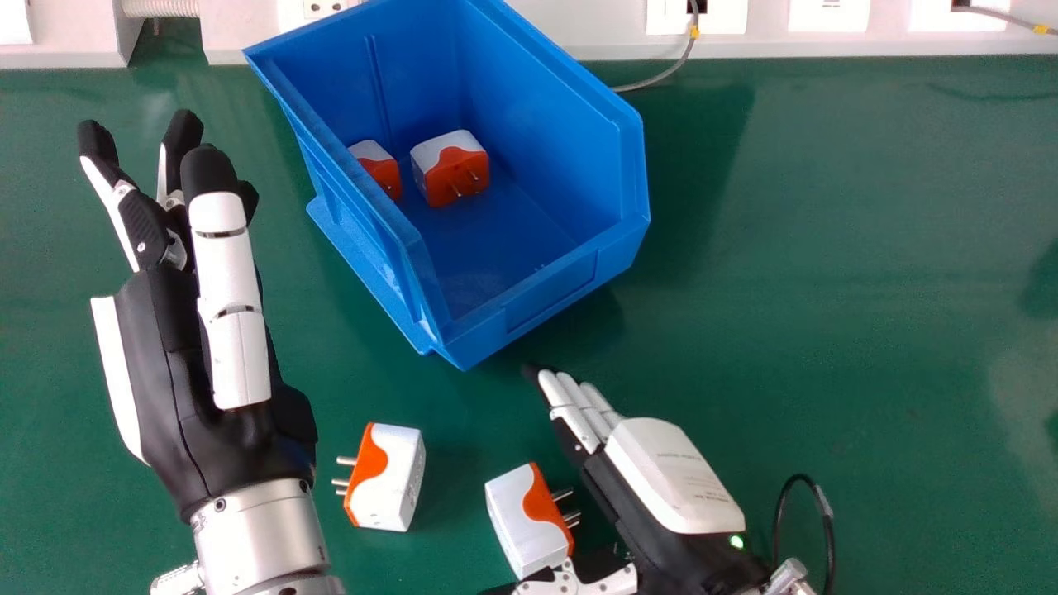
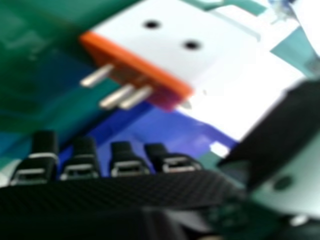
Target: Pick all objects and put in blue box
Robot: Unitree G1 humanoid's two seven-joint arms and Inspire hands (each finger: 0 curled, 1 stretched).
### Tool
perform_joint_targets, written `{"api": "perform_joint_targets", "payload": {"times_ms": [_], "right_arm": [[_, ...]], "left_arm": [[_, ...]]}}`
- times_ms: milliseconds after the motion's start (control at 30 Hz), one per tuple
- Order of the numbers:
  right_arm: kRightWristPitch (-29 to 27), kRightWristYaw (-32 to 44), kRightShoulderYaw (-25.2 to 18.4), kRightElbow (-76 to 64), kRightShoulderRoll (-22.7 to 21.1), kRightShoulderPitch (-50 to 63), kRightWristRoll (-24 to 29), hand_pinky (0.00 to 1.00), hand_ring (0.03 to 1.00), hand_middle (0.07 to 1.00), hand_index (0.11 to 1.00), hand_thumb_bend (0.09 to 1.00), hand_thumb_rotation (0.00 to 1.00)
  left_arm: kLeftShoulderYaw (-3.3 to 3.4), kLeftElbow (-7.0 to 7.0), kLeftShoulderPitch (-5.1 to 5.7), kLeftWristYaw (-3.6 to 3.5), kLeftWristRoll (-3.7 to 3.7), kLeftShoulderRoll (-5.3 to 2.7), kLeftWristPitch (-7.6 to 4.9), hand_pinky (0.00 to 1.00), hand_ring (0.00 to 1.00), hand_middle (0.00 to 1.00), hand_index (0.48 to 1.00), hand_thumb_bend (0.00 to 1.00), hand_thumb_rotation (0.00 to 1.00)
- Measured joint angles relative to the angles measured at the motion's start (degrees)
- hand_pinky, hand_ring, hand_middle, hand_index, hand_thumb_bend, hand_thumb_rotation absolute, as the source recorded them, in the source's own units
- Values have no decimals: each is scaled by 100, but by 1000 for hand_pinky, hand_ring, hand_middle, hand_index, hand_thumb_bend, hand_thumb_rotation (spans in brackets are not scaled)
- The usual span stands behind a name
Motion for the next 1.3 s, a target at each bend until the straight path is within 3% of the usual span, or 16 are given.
{"api": "perform_joint_targets", "payload": {"times_ms": [133, 333, 433, 533, 667, 700, 800, 1300], "right_arm": [[-699, -72, -72, 827, 108, -294, 461, 810, 907, 962, 974, 1000, 317], [-1471, -538, -37, 1904, 225, -722, 456, 734, 845, 895, 887, 992, 214], [-1684, -879, 25, 2310, 248, -964, 414, 639, 743, 786, 776, 898, 71], [-1658, -1147, 77, 2518, 263, -1215, 305, 545, 662, 713, 698, 805, 11], [-1614, -1308, 183, 2626, 201, -1426, 182, 512, 611, 654, 632, 737, 1], [-1638, -1349, 224, 2675, 196, -1451, 181, 424, 531, 578, 566, 621, 0], [-1656, -1395, 333, 2772, 191, -1529, 167, 378, 483, 546, 530, 560, 0], [-1611, -1487, 625, 2677, 233, -1502, 29, 328, 430, 512, 491, 498, 0]], "left_arm": [[6, -3, 1, 2, 0, 0, 1, 929, 959, 955, 924, 557, 744], [7, -4, 0, -3, -15, 0, 4, 934, 960, 956, 926, 561, 736], [6, -5, 1, -2, -15, 0, 5, 934, 961, 956, 926, 558, 740], [5, -6, 1, -1, -15, 0, 5, 938, 966, 959, 926, 552, 749], [6, -8, 2, -4, -34, 0, 5, 946, 966, 960, 928, 551, 747], [7, -8, 2, -4, -34, 0, 5, 944, 965, 960, 929, 553, 750], [5, -8, 3, -19, -34, 0, 5, 941, 964, 959, 928, 554, 750], [13, -8, 12, -19, -32, 0, 0, 943, 960, 954, 920, 549, 751]]}}
